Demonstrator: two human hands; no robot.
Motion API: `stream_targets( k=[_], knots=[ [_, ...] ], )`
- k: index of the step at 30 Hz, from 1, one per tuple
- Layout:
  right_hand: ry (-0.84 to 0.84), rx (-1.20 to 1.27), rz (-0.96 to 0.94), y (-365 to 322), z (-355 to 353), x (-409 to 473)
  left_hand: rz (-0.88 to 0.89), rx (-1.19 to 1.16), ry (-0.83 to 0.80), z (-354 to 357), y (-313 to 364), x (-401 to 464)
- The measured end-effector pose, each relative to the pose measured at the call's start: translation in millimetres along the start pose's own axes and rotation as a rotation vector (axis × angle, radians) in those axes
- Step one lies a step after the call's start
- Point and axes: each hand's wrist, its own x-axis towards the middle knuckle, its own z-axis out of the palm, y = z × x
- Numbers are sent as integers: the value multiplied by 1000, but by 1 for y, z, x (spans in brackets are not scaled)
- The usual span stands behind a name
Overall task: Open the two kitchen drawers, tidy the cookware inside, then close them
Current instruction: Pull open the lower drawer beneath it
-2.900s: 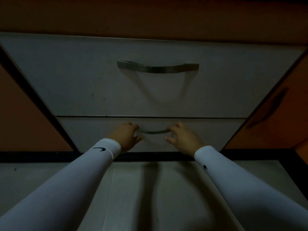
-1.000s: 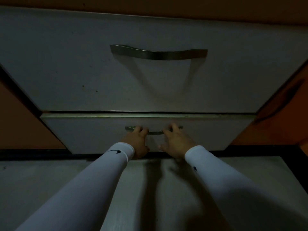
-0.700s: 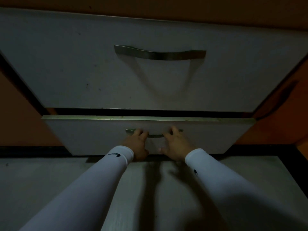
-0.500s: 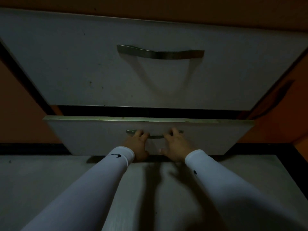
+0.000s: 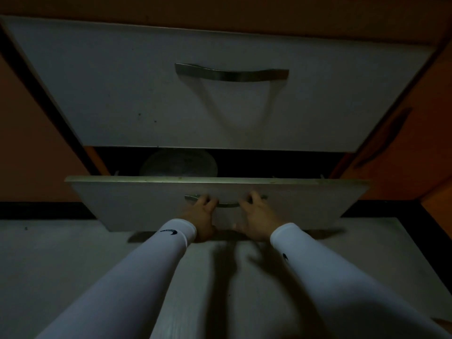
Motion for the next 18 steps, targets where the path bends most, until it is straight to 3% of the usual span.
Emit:
stream_targets(
  k=[18],
  knots=[
    [-17, -6, 14, -7, 18, -41, -13, -18, -8, 19, 10, -39]
  ],
)
